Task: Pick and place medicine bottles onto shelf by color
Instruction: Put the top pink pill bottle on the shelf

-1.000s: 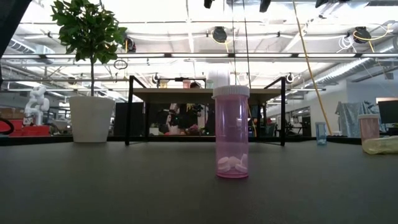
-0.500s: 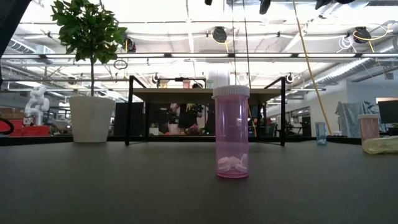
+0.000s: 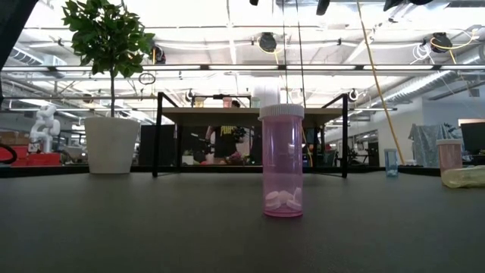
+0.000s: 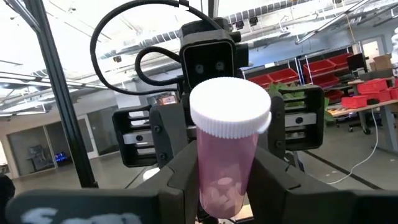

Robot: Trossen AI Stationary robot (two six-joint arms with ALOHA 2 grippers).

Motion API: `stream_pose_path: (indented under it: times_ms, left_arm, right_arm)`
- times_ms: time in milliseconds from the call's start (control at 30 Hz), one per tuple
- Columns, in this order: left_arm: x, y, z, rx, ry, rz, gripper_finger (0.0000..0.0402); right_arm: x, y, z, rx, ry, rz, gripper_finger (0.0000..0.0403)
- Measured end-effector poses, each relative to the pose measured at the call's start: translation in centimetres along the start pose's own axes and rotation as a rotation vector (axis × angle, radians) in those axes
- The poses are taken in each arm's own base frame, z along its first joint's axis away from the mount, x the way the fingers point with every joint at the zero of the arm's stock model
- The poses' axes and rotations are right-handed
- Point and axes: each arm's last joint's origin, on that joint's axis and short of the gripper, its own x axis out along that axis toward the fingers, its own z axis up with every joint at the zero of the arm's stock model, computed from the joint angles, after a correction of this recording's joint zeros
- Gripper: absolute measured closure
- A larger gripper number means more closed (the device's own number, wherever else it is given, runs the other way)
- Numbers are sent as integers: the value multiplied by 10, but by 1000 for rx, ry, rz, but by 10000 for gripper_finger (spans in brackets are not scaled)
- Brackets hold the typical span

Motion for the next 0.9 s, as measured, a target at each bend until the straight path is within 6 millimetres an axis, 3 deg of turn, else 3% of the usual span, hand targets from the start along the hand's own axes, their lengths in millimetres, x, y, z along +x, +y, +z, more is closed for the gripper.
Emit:
stream_pose_path:
  times_ms: [367,900]
  left_arm:
    - [11,4,-6,-34,-5,-32,215]
    - [10,7,-8,-52,10,-68,215]
  right_arm:
    - [0,-1,-2,-1,16,-4,305]
    - [0,-2,-2,9,18,-5,305]
